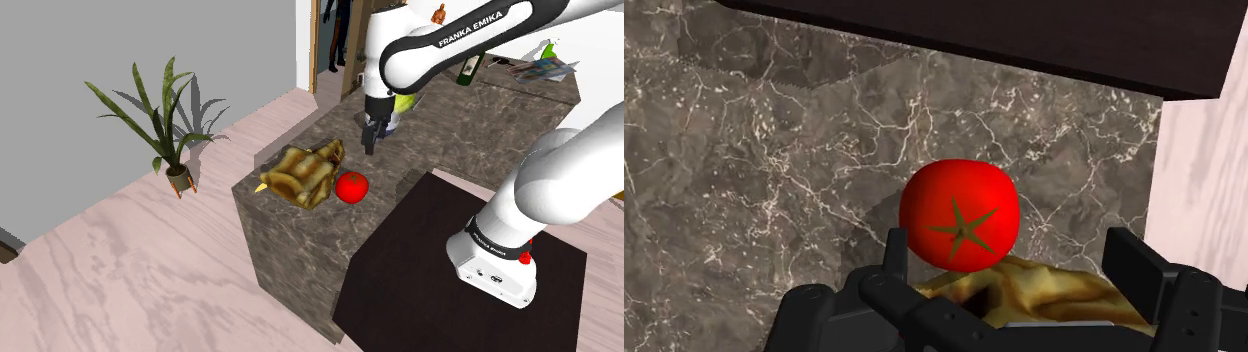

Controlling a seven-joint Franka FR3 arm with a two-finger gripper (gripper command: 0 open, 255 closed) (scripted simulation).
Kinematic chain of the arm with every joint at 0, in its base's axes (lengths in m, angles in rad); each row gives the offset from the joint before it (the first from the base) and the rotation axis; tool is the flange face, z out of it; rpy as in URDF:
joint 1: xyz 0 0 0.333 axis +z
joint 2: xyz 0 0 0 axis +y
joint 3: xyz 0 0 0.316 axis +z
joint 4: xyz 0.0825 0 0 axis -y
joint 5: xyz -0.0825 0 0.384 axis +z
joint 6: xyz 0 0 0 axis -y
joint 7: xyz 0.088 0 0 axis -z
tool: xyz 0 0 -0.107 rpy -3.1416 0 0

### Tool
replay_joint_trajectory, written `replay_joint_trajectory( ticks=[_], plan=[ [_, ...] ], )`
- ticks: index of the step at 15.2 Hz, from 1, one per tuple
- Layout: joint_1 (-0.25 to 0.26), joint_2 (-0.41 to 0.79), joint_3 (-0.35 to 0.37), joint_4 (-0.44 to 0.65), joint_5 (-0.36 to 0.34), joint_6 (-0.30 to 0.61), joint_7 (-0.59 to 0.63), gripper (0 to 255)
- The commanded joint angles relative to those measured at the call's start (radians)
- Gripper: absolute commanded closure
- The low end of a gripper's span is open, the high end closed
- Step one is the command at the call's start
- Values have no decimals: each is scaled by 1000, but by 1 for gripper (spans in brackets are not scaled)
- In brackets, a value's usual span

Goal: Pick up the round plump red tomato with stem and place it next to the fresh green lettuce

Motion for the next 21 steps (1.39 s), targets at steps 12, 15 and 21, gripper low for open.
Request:
replay_joint_trajectory(
  ticks=[12,15,21],
  plan=[
    [1,398,9,47,-76,344,-32,0],
    [-1,442,6,37,-88,398,-24,0],
    [-1,442,6,37,-88,398,-24,0]
  ],
)
